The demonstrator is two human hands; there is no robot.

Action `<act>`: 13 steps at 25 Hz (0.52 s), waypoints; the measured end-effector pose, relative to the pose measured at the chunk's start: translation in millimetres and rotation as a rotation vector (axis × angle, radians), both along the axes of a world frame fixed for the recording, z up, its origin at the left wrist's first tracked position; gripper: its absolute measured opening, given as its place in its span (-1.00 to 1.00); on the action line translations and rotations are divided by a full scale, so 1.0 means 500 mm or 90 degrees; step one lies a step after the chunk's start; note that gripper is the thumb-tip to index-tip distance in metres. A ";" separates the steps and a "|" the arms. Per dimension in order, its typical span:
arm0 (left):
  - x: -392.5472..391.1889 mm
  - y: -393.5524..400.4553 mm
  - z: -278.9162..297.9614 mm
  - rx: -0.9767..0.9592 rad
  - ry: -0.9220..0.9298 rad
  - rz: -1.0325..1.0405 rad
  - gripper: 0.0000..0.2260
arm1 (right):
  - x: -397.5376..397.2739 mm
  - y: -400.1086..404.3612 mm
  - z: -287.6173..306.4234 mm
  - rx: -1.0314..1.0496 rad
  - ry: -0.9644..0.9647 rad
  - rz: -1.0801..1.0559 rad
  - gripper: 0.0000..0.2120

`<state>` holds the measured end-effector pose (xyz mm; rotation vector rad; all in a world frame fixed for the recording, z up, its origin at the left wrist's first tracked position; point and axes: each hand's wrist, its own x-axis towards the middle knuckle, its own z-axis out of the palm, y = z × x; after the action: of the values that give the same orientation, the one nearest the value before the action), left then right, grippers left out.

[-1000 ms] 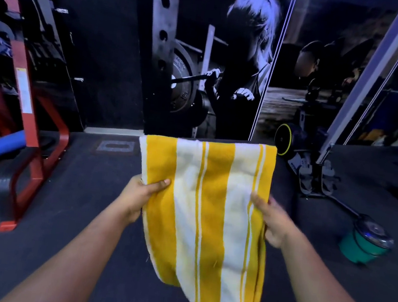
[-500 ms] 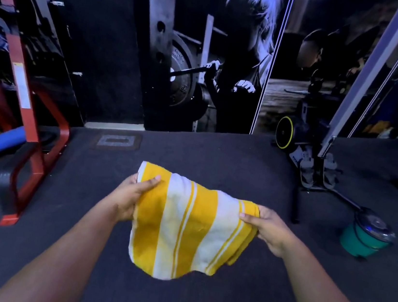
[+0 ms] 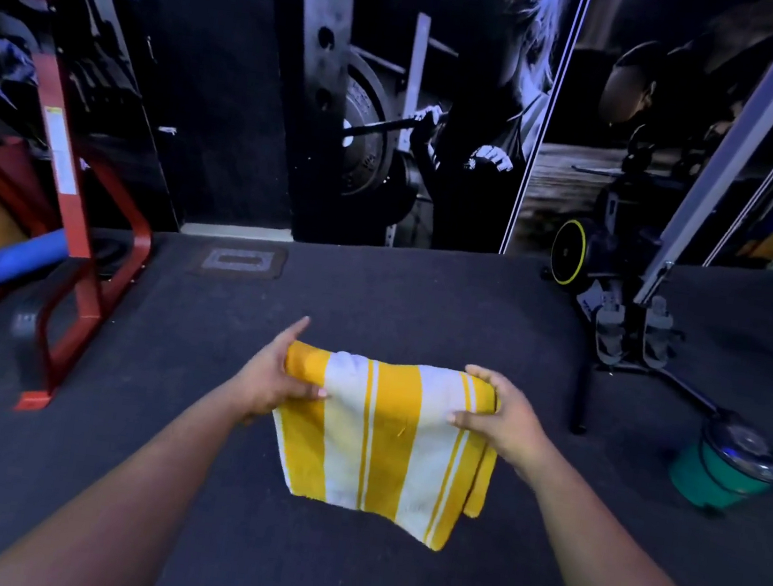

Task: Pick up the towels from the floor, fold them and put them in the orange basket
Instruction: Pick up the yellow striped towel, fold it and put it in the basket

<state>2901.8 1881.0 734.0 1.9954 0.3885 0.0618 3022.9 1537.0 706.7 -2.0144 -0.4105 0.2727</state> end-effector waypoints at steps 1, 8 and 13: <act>0.008 0.006 -0.007 0.107 0.031 -0.031 0.15 | 0.007 -0.001 -0.003 -0.079 -0.030 0.038 -0.20; 0.034 0.001 -0.003 0.559 0.147 0.037 -0.68 | 0.038 0.029 -0.027 -0.335 -0.211 0.038 -0.78; 0.065 0.097 -0.030 -0.043 -0.099 0.092 -0.74 | 0.090 0.061 -0.004 0.205 0.036 -0.041 -0.75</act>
<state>2934.3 1929.5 719.1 1.8786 0.4270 0.2898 3068.0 1567.8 704.5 -1.6976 -0.3313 0.2083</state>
